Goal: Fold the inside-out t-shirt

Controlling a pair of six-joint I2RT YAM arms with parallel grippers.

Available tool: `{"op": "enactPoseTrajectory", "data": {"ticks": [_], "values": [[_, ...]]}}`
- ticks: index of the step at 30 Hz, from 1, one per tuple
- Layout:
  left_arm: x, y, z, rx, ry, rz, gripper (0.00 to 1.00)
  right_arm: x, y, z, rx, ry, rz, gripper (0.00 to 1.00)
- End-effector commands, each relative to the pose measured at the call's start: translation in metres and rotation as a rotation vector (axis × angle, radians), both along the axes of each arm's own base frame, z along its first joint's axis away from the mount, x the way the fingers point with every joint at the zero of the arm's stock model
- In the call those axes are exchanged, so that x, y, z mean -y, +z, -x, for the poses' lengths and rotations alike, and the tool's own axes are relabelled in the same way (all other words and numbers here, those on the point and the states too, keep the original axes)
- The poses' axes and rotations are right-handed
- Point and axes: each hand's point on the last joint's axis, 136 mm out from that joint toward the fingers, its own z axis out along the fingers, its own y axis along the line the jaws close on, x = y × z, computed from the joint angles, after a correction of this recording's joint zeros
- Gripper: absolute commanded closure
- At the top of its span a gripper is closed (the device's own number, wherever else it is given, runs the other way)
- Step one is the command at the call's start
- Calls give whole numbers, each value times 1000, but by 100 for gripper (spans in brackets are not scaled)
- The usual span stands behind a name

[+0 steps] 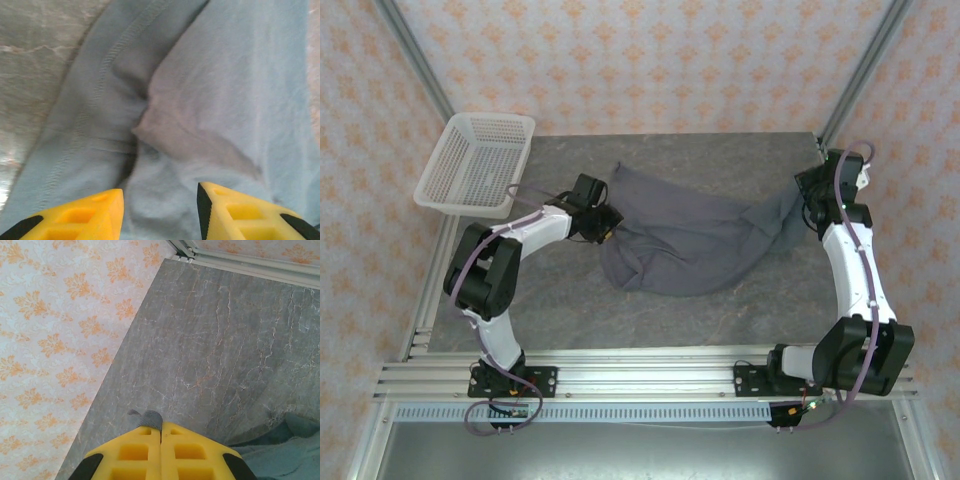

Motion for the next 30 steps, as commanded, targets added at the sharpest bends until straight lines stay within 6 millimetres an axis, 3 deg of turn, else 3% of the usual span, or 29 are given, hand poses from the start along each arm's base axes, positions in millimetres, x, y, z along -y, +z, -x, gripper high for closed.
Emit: {"op": "enactPoseTrajectory", "data": {"ticks": [1, 5, 11, 13, 15, 19, 22, 24, 25, 26, 27, 30], "values": [[-2, 17, -22, 42, 155, 52, 56, 3, 12, 6, 17, -8, 23, 100], [6, 2, -23, -15, 163, 70, 56, 3, 18, 6, 29, -6, 23, 100], [1, 0, -33, -9, 181, 51, 55, 4, 27, 8, 49, -13, 30, 100], [-3, -13, -34, -32, 191, 33, 56, 4, 27, 9, 50, -13, 31, 100], [-7, -12, -37, -19, 203, 25, 59, 3, 27, 10, 49, -12, 29, 100], [-11, -3, -47, 11, 203, 29, 74, 1, 29, 11, 52, -6, 26, 100], [-13, 8, -56, 24, 180, 57, 100, 0, 42, 14, 76, -4, 23, 100], [-15, 25, -63, 53, 163, 100, 100, -1, 59, 17, 110, -7, 20, 100], [-18, 48, -66, 93, 154, 118, 100, -1, 67, 17, 124, -8, 19, 100], [-24, 74, -66, 133, 141, 112, 100, -3, 89, 25, 171, -9, 24, 100], [-31, 100, -66, 176, 127, 93, 100, -3, 105, 29, 204, -12, 27, 100], [-61, 218, -51, 364, 67, -65, 100, -3, 172, 47, 345, -37, 44, 100]]}}
